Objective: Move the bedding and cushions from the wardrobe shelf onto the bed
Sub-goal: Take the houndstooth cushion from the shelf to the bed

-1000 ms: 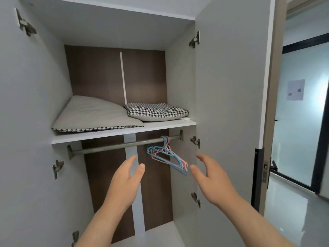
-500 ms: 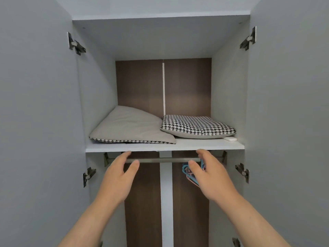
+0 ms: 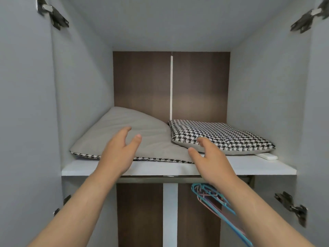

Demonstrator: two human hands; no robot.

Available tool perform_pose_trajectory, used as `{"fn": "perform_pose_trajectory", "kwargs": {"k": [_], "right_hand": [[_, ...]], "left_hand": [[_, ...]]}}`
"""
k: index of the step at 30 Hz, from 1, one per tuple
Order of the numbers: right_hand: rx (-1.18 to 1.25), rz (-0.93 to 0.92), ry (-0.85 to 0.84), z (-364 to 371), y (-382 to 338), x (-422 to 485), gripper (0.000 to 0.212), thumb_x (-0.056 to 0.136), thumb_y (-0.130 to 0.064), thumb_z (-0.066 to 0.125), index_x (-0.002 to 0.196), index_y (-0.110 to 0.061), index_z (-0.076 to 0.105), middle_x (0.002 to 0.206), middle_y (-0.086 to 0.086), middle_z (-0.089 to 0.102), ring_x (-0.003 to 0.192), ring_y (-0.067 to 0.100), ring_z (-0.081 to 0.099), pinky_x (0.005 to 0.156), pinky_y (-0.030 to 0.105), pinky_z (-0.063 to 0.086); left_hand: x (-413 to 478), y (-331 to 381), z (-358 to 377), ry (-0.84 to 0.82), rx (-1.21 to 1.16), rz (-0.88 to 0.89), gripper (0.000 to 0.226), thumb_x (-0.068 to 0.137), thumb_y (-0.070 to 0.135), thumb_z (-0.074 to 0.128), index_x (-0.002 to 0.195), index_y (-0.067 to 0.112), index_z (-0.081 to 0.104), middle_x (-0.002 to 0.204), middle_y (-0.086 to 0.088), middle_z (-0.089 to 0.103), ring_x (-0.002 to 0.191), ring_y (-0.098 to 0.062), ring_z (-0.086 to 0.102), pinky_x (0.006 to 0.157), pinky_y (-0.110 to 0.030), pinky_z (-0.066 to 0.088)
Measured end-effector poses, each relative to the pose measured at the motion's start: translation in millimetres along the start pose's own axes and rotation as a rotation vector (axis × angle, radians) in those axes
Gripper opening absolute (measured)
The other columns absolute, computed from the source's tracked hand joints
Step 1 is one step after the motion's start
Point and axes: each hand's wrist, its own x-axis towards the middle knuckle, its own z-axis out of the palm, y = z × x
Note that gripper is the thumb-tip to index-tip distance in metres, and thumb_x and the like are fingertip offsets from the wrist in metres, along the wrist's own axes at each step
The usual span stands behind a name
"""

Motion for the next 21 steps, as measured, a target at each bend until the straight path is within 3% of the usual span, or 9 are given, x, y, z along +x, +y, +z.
{"fn": "perform_pose_trajectory", "kwargs": {"k": [3,9,12,16,21], "right_hand": [[-0.059,0.025,0.022,14,8,32,0.057,0.094,-0.047,0.047,0.144,-0.020,0.039,0.148,-0.001,0.045,0.134,0.019,0.041,0.104,0.036,0.035],[-0.146,0.071,0.072,19,33,82,0.053,0.094,-0.047,0.048,0.138,-0.019,0.043,0.138,0.004,0.052,0.117,0.023,0.052,0.092,0.037,0.043],[-0.204,0.062,0.079,21,46,107,0.051,0.093,-0.047,0.048,0.134,-0.017,0.046,0.131,0.007,0.055,0.113,0.025,0.053,0.091,0.038,0.044],[-0.267,0.080,0.077,22,66,146,0.054,0.092,-0.051,0.044,0.132,-0.015,0.048,0.130,0.012,0.056,0.120,0.031,0.050,0.096,0.040,0.042],[-0.435,0.260,0.046,7,106,197,0.065,0.093,-0.059,0.032,0.139,-0.014,0.043,0.137,0.021,0.050,0.126,0.040,0.045,0.103,0.047,0.038]], "left_hand": [[45,2,31,-0.052,-0.004,0.061,0.054,0.093,0.043,0.048,0.142,0.021,0.040,0.148,-0.001,0.042,0.132,-0.019,0.039,0.099,-0.028,0.028],[106,14,99,-0.205,-0.023,0.133,0.060,0.093,0.047,0.045,0.146,0.021,0.034,0.152,0.001,0.036,0.138,-0.017,0.032,0.107,-0.029,0.025],[128,16,122,-0.253,-0.059,0.085,0.061,0.093,0.048,0.045,0.146,0.020,0.034,0.150,-0.001,0.039,0.135,-0.018,0.037,0.097,-0.026,0.027],[160,13,153,-0.324,-0.107,-0.030,0.066,0.091,0.051,0.046,0.144,0.015,0.034,0.149,-0.006,0.040,0.135,-0.022,0.037,0.100,-0.030,0.029],[188,20,195,-0.444,-0.118,-0.213,0.068,0.088,0.050,0.052,0.139,0.007,0.039,0.139,-0.009,0.048,0.123,-0.025,0.046,0.091,-0.029,0.031]]}}
